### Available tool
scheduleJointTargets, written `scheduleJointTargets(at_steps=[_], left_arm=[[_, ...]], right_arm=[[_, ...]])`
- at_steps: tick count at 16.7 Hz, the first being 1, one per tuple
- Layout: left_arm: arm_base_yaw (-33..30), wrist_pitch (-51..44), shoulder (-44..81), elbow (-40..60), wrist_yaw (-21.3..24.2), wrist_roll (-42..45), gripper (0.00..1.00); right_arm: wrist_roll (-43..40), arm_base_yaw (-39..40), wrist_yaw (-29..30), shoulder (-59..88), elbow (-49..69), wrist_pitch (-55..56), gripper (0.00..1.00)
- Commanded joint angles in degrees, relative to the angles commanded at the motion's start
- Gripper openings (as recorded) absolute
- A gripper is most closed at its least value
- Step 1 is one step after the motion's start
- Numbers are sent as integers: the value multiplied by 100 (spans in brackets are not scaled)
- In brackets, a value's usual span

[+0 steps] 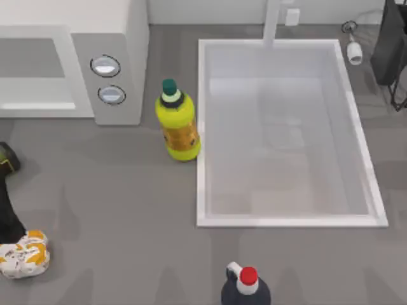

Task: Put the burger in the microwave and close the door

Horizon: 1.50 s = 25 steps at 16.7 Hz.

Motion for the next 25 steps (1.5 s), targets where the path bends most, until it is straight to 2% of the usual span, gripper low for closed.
scheduleJointTargets(at_steps=[3,7,19,22,25], left_arm=[[-6,-59,69,53,0,68,100],[-70,-714,926,650,3,833,100],[-426,-4337,6686,3952,18,5123,100],[-493,-5019,7806,4573,21,5934,100],[-533,-5416,8417,4935,22,6393,100]], right_arm=[[0,0,0,0,0,0,100],[0,0,0,0,0,0,100],[0,0,0,0,0,0,100],[0,0,0,0,0,0,100],[0,0,0,0,0,0,100]])
